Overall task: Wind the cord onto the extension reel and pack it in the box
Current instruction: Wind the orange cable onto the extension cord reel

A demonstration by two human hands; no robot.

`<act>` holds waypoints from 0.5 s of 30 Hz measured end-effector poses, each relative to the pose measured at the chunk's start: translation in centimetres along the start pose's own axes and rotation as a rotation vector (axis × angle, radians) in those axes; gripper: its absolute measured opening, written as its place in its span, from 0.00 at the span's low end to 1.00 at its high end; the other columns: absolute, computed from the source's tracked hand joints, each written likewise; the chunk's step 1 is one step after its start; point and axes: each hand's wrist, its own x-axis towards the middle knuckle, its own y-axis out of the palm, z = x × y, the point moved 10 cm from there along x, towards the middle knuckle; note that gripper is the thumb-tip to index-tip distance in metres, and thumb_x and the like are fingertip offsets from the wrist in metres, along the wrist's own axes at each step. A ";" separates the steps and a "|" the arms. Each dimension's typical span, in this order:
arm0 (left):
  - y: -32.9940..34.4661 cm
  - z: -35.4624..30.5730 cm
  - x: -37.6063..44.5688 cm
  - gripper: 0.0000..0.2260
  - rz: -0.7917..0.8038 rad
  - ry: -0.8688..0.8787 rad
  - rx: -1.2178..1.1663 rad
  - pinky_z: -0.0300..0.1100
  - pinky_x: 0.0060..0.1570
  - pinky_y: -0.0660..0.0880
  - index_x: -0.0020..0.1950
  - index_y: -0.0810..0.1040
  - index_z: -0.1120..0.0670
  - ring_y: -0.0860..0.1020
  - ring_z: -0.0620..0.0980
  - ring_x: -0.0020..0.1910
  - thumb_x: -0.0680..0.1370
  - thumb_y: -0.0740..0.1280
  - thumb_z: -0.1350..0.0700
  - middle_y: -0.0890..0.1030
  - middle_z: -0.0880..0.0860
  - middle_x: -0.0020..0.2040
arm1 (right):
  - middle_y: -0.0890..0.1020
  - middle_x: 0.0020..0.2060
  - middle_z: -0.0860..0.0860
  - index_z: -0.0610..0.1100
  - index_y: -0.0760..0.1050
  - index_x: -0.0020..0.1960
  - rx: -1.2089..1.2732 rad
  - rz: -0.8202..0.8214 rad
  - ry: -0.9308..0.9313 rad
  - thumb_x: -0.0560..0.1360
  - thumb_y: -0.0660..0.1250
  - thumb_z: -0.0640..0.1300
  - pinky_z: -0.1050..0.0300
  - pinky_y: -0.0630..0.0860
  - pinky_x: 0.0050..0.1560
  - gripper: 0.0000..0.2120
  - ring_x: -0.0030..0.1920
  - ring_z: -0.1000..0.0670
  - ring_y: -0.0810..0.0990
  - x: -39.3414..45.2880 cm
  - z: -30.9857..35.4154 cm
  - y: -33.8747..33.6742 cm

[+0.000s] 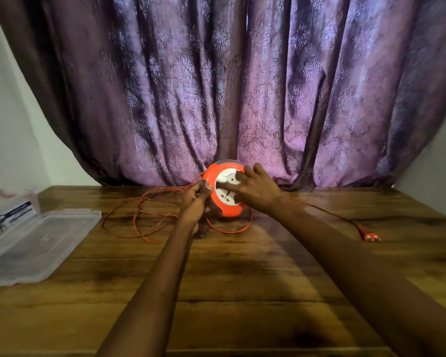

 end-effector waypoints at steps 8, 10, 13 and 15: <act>0.4 -1.2 -1.2 0.10 -0.080 0.163 0.038 0.55 0.42 0.75 0.46 0.79 0.47 0.73 0.54 0.40 0.73 0.74 0.43 0.76 0.56 0.42 | 0.85 0.33 0.41 0.39 0.79 0.50 1.655 0.065 1.359 0.66 0.74 0.66 0.58 0.76 0.29 0.30 0.30 0.44 0.82 -3.7 -1.5 6.4; 0.3 -1.6 -1.2 0.06 -0.090 0.202 0.088 0.54 0.47 0.77 0.47 0.80 0.47 0.77 0.52 0.45 0.75 0.72 0.46 0.80 0.54 0.47 | 0.83 0.26 0.41 0.37 0.77 0.49 1.934 -0.021 1.494 0.69 0.76 0.59 0.66 0.63 0.19 0.25 0.19 0.49 0.75 -3.9 0.0 8.0; -0.5 -1.5 -0.7 0.08 -0.101 0.205 0.120 0.52 0.45 0.72 0.45 0.77 0.53 0.73 0.51 0.43 0.76 0.70 0.49 0.76 0.54 0.43 | 0.83 0.27 0.43 0.37 0.77 0.49 1.929 -0.034 1.439 0.74 0.73 0.55 0.68 0.60 0.18 0.20 0.17 0.50 0.73 -3.7 0.9 8.3; -1.2 -1.6 -0.7 0.06 -0.135 0.197 0.113 0.47 0.42 0.70 0.44 0.76 0.54 0.72 0.48 0.39 0.78 0.69 0.54 0.75 0.53 0.41 | 0.85 0.29 0.45 0.41 0.80 0.41 1.791 0.007 1.326 0.72 0.72 0.58 0.58 0.73 0.23 0.19 0.23 0.46 0.79 -3.3 0.2 8.5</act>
